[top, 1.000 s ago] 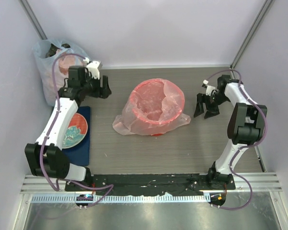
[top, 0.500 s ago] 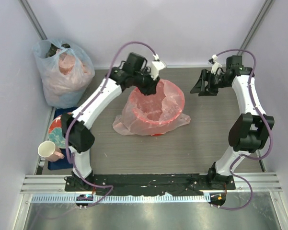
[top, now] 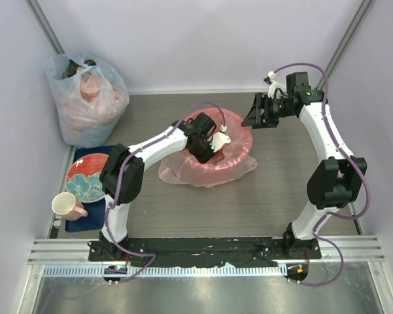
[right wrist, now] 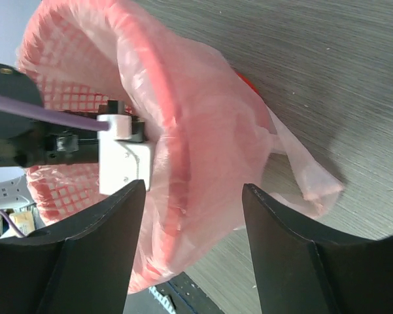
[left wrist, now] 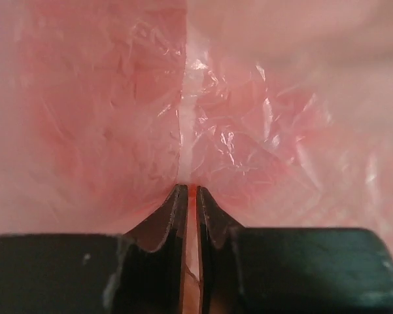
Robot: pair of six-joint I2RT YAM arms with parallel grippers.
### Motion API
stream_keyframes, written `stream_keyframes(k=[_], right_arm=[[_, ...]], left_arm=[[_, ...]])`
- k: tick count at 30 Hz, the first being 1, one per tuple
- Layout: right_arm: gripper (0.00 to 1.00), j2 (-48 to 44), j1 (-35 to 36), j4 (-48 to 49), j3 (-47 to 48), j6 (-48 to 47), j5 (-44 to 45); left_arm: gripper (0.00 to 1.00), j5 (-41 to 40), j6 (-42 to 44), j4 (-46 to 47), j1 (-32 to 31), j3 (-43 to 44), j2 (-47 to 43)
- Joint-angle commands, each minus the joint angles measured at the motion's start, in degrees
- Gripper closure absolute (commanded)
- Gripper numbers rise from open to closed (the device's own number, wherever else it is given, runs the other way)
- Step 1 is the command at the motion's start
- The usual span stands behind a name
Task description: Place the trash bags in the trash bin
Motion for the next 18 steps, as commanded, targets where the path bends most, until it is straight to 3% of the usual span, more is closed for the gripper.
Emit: stream_keyframes(k=[1, 8, 11, 12, 18], right_arm=[[0.33, -2.6, -0.4, 0.9, 0.8, 0.1, 1.7], [0.37, -3.2, 0.5, 0.8, 0.3, -0.9, 2.0], [0.39, -3.7, 1.1, 0.1, -0.2, -2.5, 2.8], [0.39, -4.0, 1.1, -0.1, -0.2, -2.8, 3.4], [0.41, -5.8, 1.1, -1.6, 1.2, -6.1, 4.6]], left_arm=[[0.87, -5.4, 3.4, -3.4, 0.5, -0.1, 1.9], [0.83, -8.8, 5.9, -13.5, 0.5, 8.3, 9.4], [0.74, -9.1, 6.9, -17.8, 0.5, 11.5, 11.1], [0.66, -8.7, 7.4, -19.1, 0.5, 12.0, 11.0], [0.38, -2.8, 8.3, -19.7, 0.6, 15.8, 2.7]])
